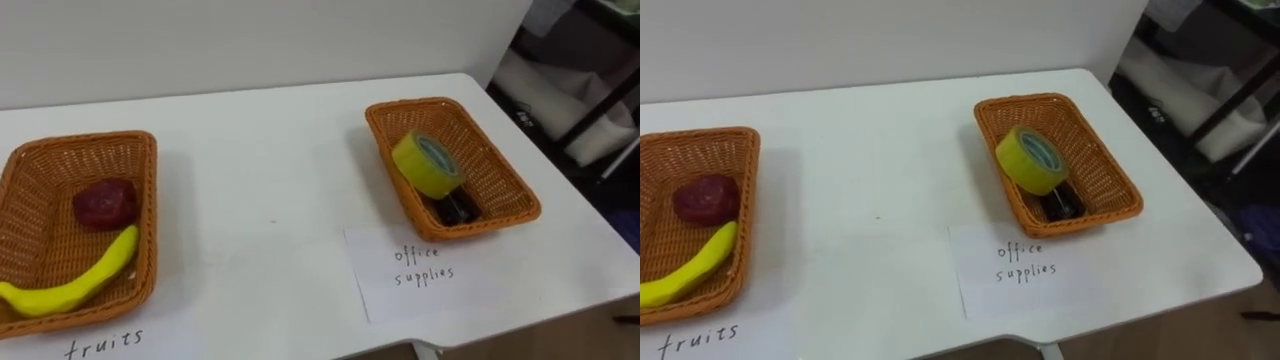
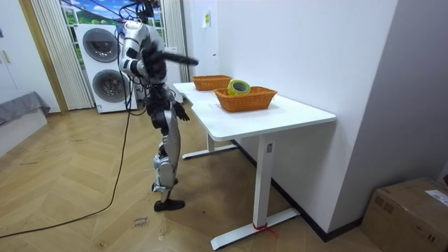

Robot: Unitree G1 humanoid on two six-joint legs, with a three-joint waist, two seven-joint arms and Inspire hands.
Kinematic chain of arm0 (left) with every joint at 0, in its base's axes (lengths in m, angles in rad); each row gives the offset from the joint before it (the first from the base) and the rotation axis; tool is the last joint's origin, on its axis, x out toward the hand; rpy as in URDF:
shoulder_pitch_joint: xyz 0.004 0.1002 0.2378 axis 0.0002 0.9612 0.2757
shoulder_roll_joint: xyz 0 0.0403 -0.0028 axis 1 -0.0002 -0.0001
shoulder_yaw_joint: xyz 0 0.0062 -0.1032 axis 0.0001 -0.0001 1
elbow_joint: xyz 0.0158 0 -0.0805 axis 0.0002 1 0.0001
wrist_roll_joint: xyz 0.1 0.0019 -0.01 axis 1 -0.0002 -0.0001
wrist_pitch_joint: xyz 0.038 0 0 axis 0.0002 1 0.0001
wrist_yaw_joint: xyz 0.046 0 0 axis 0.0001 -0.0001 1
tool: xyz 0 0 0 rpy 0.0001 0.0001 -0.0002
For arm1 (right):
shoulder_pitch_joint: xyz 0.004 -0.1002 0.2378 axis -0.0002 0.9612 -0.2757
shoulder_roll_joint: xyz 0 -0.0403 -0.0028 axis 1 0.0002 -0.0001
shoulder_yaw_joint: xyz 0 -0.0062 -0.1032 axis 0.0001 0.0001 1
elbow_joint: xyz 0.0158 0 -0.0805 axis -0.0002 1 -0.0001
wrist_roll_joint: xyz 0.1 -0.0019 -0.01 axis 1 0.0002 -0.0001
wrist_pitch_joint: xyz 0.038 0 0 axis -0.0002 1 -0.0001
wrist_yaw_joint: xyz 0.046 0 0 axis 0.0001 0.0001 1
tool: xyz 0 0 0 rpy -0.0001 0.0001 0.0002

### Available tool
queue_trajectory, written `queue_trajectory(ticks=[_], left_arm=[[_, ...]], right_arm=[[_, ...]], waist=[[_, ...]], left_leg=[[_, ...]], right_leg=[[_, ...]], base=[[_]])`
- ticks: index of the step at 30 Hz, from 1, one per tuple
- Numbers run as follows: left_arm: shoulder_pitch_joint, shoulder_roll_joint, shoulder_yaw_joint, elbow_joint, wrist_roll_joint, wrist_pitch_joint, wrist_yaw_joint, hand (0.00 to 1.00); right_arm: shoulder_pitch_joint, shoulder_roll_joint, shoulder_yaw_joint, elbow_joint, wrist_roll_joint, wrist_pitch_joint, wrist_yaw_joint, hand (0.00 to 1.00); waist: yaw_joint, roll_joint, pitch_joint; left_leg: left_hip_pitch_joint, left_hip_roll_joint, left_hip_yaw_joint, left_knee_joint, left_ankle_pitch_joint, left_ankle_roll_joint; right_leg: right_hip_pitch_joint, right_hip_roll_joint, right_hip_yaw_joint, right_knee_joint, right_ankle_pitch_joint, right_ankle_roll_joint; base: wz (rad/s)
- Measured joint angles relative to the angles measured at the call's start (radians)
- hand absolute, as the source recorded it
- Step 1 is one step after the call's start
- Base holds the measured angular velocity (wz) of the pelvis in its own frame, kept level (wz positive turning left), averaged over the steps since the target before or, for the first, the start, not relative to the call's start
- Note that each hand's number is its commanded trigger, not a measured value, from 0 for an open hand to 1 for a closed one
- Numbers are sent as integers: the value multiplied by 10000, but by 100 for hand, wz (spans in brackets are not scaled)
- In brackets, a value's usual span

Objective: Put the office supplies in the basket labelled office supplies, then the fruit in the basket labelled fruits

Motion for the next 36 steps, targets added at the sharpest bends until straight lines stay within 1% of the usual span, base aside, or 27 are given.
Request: queue_trajectory(ticks=[1,3,5,6,10,11,12,13,14,15,16,17,18,19,20,22,23,24,25,27,28,29,30,31,32,33,36], left_arm=[[3,-18,6,9,-57,0,37,0],[110,-47,32,-11,-198,-1,162,0],[206,-107,32,-30,-368,5,204,0],[285,-160,21,-97,-406,4,204,0],[349,-185,-9,-158,-558,-9,215,0],[350,-194,-40,-159,-669,-14,221,0],[359,-201,-69,-157,-882,-12,222,0],[355,-206,-74,-159,-977,-12,221,0],[317,-255,-74,-176,-1071,-10,222,0],[302,-362,-61,-156,-1111,-13,222,0],[286,-423,-59,-128,-1115,-12,222,0],[250,-568,-57,-48,-1140,-15,222,0],[234,-668,-59,30,-1145,-15,214,0],[193,-693,-63,43,-1146,-14,206,0],[169,-701,-62,52,-1152,-14,198,0],[165,-700,-58,170,-1208,-10,197,0],[107,-710,-65,324,-1182,8,197,0],[105,-716,-64,418,-1061,17,195,0],[105,-715,-63,451,-998,26,190,0],[119,-717,-32,581,-811,82,190,0],[116,-724,-27,624,-750,91,190,0],[91,-732,-25,636,-627,107,190,0],[110,-752,-33,693,-377,113,191,0],[98,-758,-65,746,-316,114,190,0],[93,-742,-220,823,-324,170,185,0],[81,-729,-439,824,-322,265,178,0],[6,-771,-703,851,-313,307,50,0]], right_arm=[[107,59,-44,123,103,0,-81,0],[478,369,-256,671,523,-16,-362,0],[623,502,-254,1350,755,-13,-441,0],[678,635,-255,1708,788,-12,-494,0],[639,986,-241,3385,765,-78,-609,0],[654,1225,-149,3791,822,-80,-731,0],[751,1487,61,4092,897,-95,-798,0],[749,1614,168,4261,992,-95,-787,0],[765,1850,493,4729,1236,-94,-769,0],[740,2089,728,5343,1375,-90,-624,0],[704,2196,819,5662,1402,-89,-536,0],[620,2440,947,6255,1602,-69,-311,0],[580,2660,1088,6664,1748,55,-83,0],[581,2735,1269,6868,1834,114,50,0],[631,2796,1698,7411,2003,243,456,0],[596,2857,2153,7789,2063,505,1006,0],[585,2858,2522,8008,2015,597,1356,0],[509,2865,2893,8306,1762,685,1824,0],[446,2872,3043,8484,1523,759,2080,0],[170,2874,3704,9070,342,1085,3113,0],[135,2871,3868,9140,20,1141,3353,0],[127,2872,4243,9256,-695,1208,3850,0],[72,2884,4569,9276,-1467,1260,4315,0],[62,2883,4762,9284,-1822,1265,4493,0],[-92,2882,5093,9288,-2503,1276,4814,0],[-247,2860,5481,9297,-3313,1350,5090,0],[-621,2857,6045,9297,-4952,1374,5764,0]], waist=[[-13,31,-1],[-30,142,-45],[-43,215,-86],[-122,260,-92],[-189,322,-80],[-167,328,-81],[-185,374,-56],[-186,389,-44],[-178,391,-44],[-169,435,-47],[-167,450,-49],[-143,492,-43],[-147,521,-47],[-147,539,-49],[-146,548,-49],[-27,568,-58],[147,628,-57],[206,647,-82],[253,650,-83],[567,677,-72],[654,684,-73],[758,689,-71],[908,710,-60],[923,718,-48],[939,721,-51],[1065,736,-40],[1278,770,-19]], left_leg=[[4,-9,-20,-29,0,0],[24,-30,-30,-132,24,-24],[2,-42,-56,-118,32,-29],[-12,-54,-61,-122,40,-27],[8,-73,-106,-121,44,-22],[40,-77,-103,-126,46,-22],[49,-78,-111,-129,46,-23],[41,-81,-122,-134,47,-23],[38,-100,-171,-152,50,-17],[68,-138,-248,-186,57,-4],[98,-155,-249,-212,63,5],[170,-197,-264,-300,79,32],[192,-227,-272,-311,88,48],[195,-236,-272,-311,88,49],[198,-249,-269,-314,89,50],[232,-278,-247,-343,93,57],[240,-292,-294,-346,93,59],[252,-316,-392,-344,91,61],[262,-323,-398,-344,91,61],[305,-329,-412,-344,91,62],[313,-338,-459,-346,91,61],[325,-345,-560,-348,91,61],[326,-339,-584,-343,91,61],[328,-339,-622,-333,91,61],[311,-354,-789,-322,90,63],[276,-353,-815,-322,91,64],[223,-350,-891,-322,108,91]], right_leg=[[6,-3,0,0,-23,3],[-21,-3,6,-15,-31,5],[-85,-2,20,8,-29,2],[-116,-9,25,23,-29,2],[-124,-15,22,-8,-30,3],[-125,-13,37,9,-31,4],[-123,-5,71,7,-32,4],[-133,-3,83,5,-34,4],[-154,-11,97,3,-38,8],[-145,-21,152,1,-49,24],[-132,-30,162,5,-55,34],[-124,-52,167,29,-65,52],[-131,-86,165,57,-72,65],[-133,-98,159,65,-76,72],[-136,-113,159,68,-82,82],[-156,-134,197,114,-94,102],[-143,-136,262,138,-102,114],[-123,-145,263,133,-106,122],[-114,-146,268,135,-107,124],[-118,-156,256,131,-103,129],[-111,-158,257,131,-103,129],[-77,-161,218,129,-103,129],[-39,-163,172,101,-103,127],[19,-164,122,47,-99,127],[85,-187,2,0,-98,132],[57,-180,-7,1,-101,131],[68,-179,-75,-35,-98,127]], base=[[0],[0],[-7],[-4],[0],[-6],[-8],[-6],[-4],[-4],[-6],[-7],[-7],[-4],[0],[-9],[-11],[-7],[0],[0],[7],[9],[13],[25],[24],[18],[9]])
